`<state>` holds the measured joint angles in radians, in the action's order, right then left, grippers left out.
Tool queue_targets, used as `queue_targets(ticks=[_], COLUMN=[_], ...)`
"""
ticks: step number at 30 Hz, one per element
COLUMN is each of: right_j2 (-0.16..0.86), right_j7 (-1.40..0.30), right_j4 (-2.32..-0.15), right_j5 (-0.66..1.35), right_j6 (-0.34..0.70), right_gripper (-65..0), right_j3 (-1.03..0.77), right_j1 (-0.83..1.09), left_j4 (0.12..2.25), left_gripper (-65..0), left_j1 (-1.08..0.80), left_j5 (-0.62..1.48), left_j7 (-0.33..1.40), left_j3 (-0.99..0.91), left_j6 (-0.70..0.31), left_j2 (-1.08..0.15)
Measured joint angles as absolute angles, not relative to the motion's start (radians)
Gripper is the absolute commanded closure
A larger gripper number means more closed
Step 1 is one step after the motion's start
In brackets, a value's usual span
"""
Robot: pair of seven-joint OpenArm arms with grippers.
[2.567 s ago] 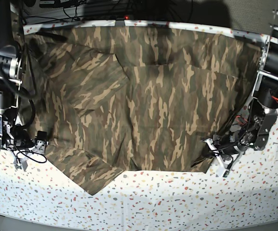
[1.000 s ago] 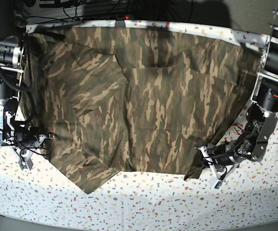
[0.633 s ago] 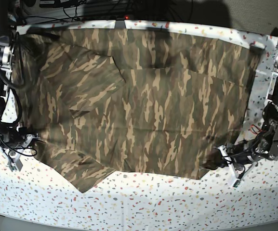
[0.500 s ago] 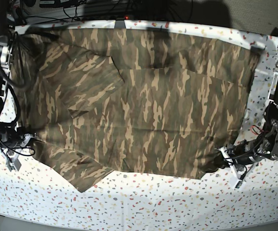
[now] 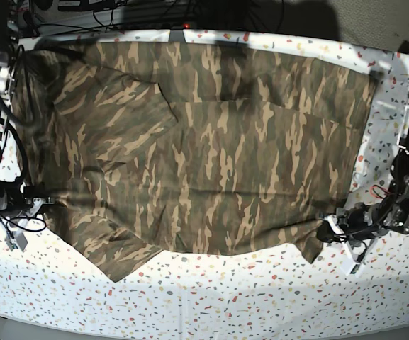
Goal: Fold the T-shirt properly
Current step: 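Lift the hem corners with both grippers, then pull the hem with both grippers toward the collar, folding the shirt over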
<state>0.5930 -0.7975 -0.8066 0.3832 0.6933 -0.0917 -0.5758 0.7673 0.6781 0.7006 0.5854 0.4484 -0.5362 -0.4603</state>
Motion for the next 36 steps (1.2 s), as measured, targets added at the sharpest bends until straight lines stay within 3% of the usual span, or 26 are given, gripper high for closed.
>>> queue_targets(ticks=[7, 16, 26, 32, 36], right_j2=[0.592, 0.592, 0.596, 0.659, 0.702], right_j7=[-0.803, -0.788, -0.742, -0.728, -0.713], right_j4=[-1.082, -1.343, -1.475, -1.520, -1.519], right_j5=[0.392, 0.359, 0.197, 0.155, 0.107], right_j6=[0.693, 0.694, 0.697, 0.697, 0.635], right_gripper=[0.0, 0.0, 0.0, 0.0, 0.0], right_j3=[-0.090, -0.091, -0.091, -0.090, -0.090], right_j1=[-0.404, -0.230, -0.114, -0.054, -0.033], left_j4=[0.915, 1.177, 1.367, 1.403, 1.402], left_gripper=[0.0, 0.0, 0.0, 0.0, 0.0], left_j1=[0.562, 0.340, 0.192, 0.133, 0.125], left_j5=[0.758, 0.755, 0.798, 0.802, 0.798], left_j7=[0.647, 0.686, 0.768, 0.776, 0.786], left_j3=[0.237, 0.105, -0.077, -0.128, -0.129], left_j6=[-0.583, -0.587, -0.588, -0.588, -0.587], left_j2=[-0.479, -0.481, -0.482, -0.485, -0.504])
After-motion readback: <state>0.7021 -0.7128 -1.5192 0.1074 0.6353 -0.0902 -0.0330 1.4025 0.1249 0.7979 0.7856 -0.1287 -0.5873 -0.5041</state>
